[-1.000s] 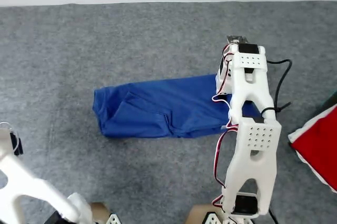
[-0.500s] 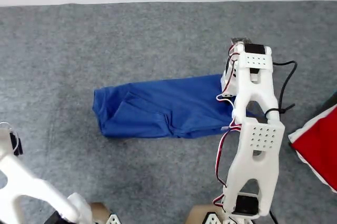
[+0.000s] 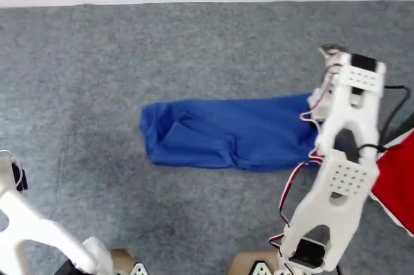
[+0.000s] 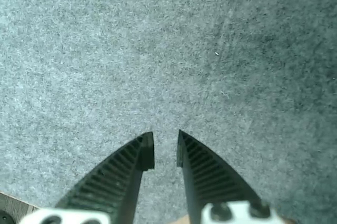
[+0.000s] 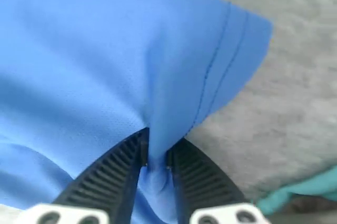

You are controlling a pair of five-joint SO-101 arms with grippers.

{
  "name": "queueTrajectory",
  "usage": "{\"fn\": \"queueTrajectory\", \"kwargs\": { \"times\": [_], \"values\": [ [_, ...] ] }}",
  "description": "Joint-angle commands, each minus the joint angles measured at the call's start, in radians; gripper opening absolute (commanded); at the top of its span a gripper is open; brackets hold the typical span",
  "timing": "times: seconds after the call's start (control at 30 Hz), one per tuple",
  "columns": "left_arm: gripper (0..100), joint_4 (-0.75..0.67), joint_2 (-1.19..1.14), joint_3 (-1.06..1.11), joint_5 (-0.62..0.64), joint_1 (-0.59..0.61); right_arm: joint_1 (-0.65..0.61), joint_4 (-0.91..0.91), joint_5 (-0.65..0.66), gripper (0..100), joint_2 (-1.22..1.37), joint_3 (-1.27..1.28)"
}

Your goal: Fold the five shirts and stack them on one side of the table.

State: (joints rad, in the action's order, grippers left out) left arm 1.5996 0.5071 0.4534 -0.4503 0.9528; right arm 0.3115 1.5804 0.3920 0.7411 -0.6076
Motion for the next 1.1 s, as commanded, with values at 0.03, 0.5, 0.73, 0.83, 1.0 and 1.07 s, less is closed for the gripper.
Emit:
{"fn": "queueTrajectory", "kwargs": {
  "times": [0.03, 0.5, 0.73, 0.83, 1.0, 1.07],
  "values": [
    [9, 0.008, 0.021, -0.025, -0.005, -0.008, 0.039, 0.001, 0.071, 1.0, -0.090, -0.008],
    [9, 0.011, 0.029, -0.018, -0.003, -0.008, -0.346, 0.209, 0.104, 1.0, -0.315, -0.017],
    [9, 0.012, 0.031, -0.015, -0.003, -0.002, -0.575, 0.205, 0.091, 1.0, -0.366, -0.017],
    [9, 0.012, 0.031, -0.018, -0.003, -0.002, -0.659, 0.176, 0.071, 1.0, -0.361, -0.017],
    [9, 0.012, 0.031, -0.019, -0.003, -0.002, -0.776, 0.104, 0.069, 1.0, -0.355, -0.017],
    [9, 0.012, 0.031, -0.015, -0.003, -0.002, -0.806, 0.082, 0.069, 1.0, -0.332, -0.017]
  ]
}}
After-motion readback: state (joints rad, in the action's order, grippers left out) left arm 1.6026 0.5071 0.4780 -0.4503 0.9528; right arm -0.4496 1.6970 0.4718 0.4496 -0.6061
